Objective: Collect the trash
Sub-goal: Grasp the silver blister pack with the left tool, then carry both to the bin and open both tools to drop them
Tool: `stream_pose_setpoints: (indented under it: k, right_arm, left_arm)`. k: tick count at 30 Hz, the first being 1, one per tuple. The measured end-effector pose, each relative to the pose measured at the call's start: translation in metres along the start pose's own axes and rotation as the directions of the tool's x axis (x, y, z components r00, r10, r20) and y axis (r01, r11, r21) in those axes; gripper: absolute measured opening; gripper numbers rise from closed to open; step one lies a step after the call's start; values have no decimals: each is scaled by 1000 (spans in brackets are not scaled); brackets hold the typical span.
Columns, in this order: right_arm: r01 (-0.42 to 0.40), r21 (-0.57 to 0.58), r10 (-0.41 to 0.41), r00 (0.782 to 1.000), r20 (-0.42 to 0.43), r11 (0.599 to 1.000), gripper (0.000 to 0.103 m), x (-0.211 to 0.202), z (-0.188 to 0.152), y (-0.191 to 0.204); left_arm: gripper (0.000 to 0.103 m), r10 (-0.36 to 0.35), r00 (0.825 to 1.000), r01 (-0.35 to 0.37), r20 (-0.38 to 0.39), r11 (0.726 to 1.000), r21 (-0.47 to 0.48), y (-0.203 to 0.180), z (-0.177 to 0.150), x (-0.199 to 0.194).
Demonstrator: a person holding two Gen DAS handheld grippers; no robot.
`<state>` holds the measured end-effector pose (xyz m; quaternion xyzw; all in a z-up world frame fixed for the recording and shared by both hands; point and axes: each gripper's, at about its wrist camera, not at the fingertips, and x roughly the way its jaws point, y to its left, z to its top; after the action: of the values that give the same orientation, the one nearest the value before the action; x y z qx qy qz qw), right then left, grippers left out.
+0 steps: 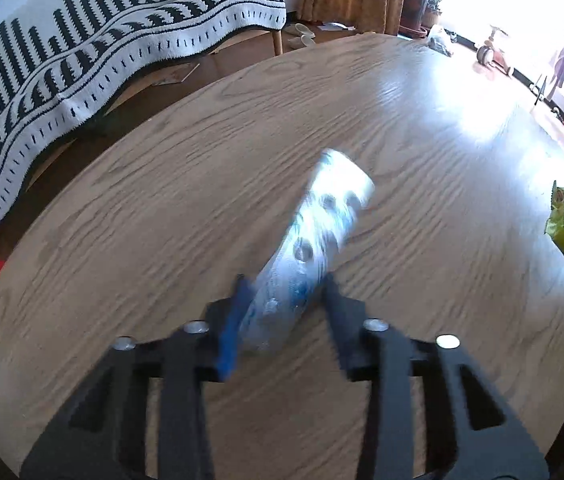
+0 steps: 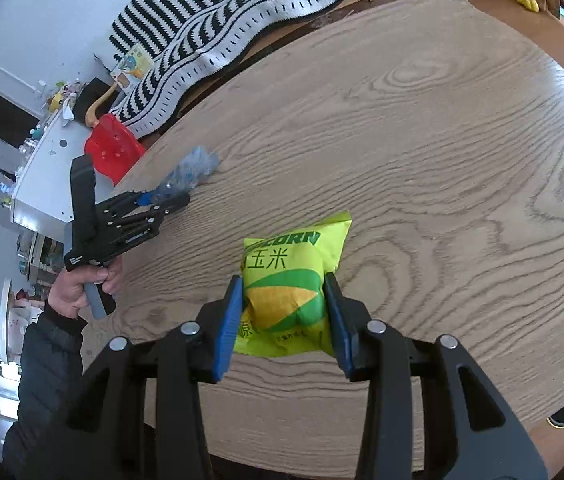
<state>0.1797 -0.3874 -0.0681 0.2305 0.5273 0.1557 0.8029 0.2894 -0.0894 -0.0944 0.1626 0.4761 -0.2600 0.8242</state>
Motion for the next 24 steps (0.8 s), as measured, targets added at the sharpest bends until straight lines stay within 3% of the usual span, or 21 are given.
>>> stream_pose_setpoints:
  k: [3, 8, 14, 19, 24]
  right_arm:
    - [4, -1, -4, 1000, 20, 1000, 40, -10, 0, -5]
    - [31, 14, -31, 997, 72, 999, 40, -37, -5, -27]
    - [126, 87, -138, 979, 150, 988, 40, -85, -18, -82]
    - [276, 217, -317, 930, 187, 936, 40, -131, -50, -158]
    - [356, 371, -439, 883, 166, 858, 40, -166, -90, -235]
  left_arm:
    - [27, -33, 999, 33, -12, 999, 3, -21, 3, -1]
    - [26, -24, 1000, 24, -20, 1000, -9, -56, 15, -5]
    - [26, -72, 997, 72, 21, 997, 6, -132, 45, -21]
    - [26, -168, 983, 162, 69, 983, 83, -228, 63, -32]
    - [26, -267, 962, 255, 61, 954, 157, -316, 69, -31]
